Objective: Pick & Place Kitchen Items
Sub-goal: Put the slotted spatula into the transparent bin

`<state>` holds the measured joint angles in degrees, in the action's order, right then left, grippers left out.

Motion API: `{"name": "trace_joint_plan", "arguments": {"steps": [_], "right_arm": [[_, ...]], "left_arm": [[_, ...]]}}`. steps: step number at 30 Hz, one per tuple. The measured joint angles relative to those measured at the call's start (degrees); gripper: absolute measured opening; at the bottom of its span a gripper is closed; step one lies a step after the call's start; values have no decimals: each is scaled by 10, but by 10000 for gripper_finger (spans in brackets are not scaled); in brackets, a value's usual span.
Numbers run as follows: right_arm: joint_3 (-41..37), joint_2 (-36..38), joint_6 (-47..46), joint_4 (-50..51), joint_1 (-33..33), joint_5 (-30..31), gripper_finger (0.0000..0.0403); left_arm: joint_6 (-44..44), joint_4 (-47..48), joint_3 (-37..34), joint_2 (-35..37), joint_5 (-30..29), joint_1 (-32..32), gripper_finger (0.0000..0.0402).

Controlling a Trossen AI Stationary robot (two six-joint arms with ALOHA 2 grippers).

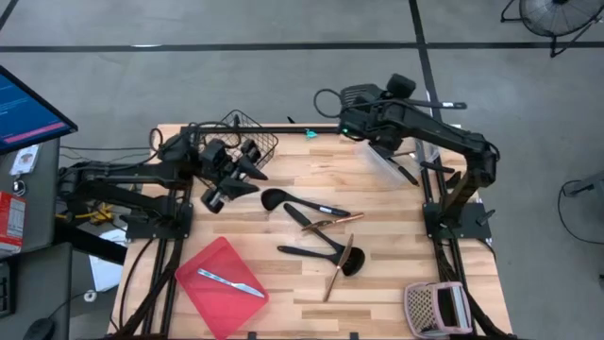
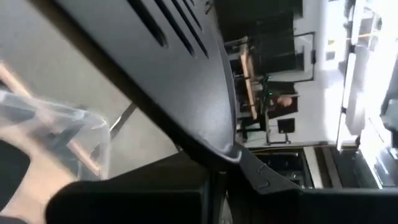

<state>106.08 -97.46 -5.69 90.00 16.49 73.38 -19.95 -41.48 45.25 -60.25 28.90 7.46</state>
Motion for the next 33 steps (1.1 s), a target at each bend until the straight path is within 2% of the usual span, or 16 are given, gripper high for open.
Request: {"name": "trace_joint_plan", "arguments": {"steps": [7, 19, 24, 33], "right_arm": [[-100, 29, -22, 0, 12, -90, 13], [-294, 99, -105, 1, 35, -124, 15], [-328, 84, -128, 0, 58, -131, 14], [-328, 37, -133, 0, 116, -156, 26]], "left_arm": [[3, 17, 0, 35, 5, 0, 120], [4, 31, 0, 46, 5, 0, 117], [6, 31, 0, 46, 5, 0, 117], [6, 30, 0, 46, 5, 0, 117]]}}
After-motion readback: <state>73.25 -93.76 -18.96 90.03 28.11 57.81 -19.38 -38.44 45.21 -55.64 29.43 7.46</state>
